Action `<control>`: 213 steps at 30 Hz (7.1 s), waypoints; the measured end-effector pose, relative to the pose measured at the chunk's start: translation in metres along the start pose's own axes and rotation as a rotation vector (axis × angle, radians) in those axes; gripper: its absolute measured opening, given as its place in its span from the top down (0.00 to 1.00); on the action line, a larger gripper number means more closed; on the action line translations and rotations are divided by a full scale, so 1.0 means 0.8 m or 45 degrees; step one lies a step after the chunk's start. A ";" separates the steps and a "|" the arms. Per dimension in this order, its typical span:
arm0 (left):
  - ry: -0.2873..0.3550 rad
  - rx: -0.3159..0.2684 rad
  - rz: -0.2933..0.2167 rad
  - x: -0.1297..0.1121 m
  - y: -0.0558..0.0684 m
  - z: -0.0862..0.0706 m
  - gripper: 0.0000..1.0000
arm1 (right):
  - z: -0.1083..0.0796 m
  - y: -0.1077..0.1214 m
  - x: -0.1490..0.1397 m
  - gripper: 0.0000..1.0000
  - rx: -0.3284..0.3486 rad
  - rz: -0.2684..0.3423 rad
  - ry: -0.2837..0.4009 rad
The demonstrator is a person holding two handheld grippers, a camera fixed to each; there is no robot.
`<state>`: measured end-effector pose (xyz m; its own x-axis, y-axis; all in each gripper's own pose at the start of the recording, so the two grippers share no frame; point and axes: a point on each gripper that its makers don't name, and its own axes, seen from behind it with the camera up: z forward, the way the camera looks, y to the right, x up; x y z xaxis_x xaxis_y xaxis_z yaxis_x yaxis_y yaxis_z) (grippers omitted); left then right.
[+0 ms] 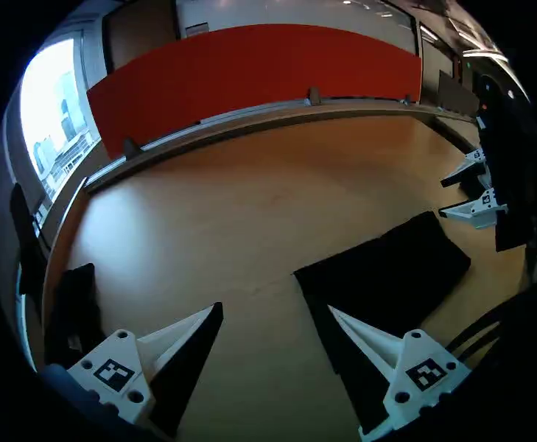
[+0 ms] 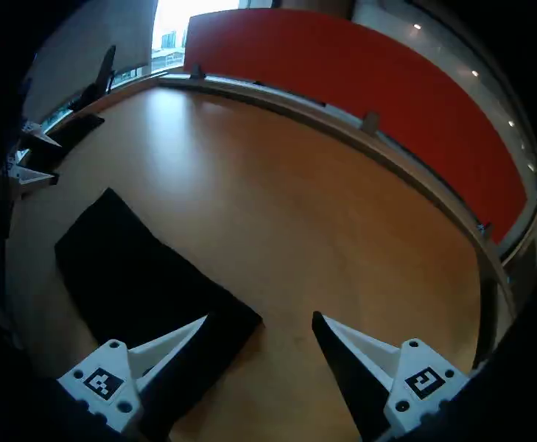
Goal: Fold towel
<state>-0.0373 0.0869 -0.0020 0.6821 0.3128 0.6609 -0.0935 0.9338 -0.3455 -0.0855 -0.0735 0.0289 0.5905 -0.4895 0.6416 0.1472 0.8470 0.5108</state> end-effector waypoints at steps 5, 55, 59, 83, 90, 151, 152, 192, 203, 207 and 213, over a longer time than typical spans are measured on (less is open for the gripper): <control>-0.003 -0.004 -0.020 -0.010 0.003 -0.010 0.06 | -0.015 -0.014 -0.009 0.00 0.018 0.005 0.008; -0.065 0.124 -0.314 -0.127 -0.014 -0.109 0.06 | -0.066 -0.092 -0.070 0.02 0.167 -0.083 -0.041; -0.071 0.126 -0.332 -0.135 -0.014 -0.116 0.06 | -0.065 -0.098 -0.083 0.10 0.196 -0.090 -0.074; -0.098 0.148 -0.382 -0.159 -0.019 -0.132 0.06 | -0.066 -0.109 -0.128 0.65 0.325 -0.071 -0.171; -0.106 0.151 -0.377 -0.163 -0.019 -0.132 0.06 | -0.064 -0.108 -0.130 0.75 0.334 -0.084 -0.173; -0.081 0.166 -0.392 -0.160 -0.023 -0.142 0.06 | -0.146 -0.066 0.026 0.95 0.189 -0.316 0.113; -0.080 0.166 -0.393 -0.160 -0.023 -0.142 0.06 | -0.145 -0.069 0.029 0.95 0.194 -0.322 0.116; -0.055 0.245 -0.506 -0.191 -0.070 -0.177 0.06 | -0.058 -0.261 0.074 0.95 0.556 -0.485 0.072; -0.058 0.244 -0.504 -0.193 -0.071 -0.176 0.06 | -0.059 -0.264 0.066 0.76 0.566 -0.466 0.045; -0.059 0.245 -0.505 -0.194 -0.072 -0.177 0.06 | -0.059 -0.263 0.062 0.47 0.565 -0.458 0.036; -0.061 0.249 -0.503 -0.195 -0.073 -0.178 0.06 | -0.059 -0.261 0.062 0.23 0.559 -0.436 0.037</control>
<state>-0.0349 -0.0410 -0.1799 0.6590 -0.0717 0.7487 0.0295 0.9971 0.0695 -0.0495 -0.2648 -0.0731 0.5897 -0.7105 0.3839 -0.0060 0.4714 0.8819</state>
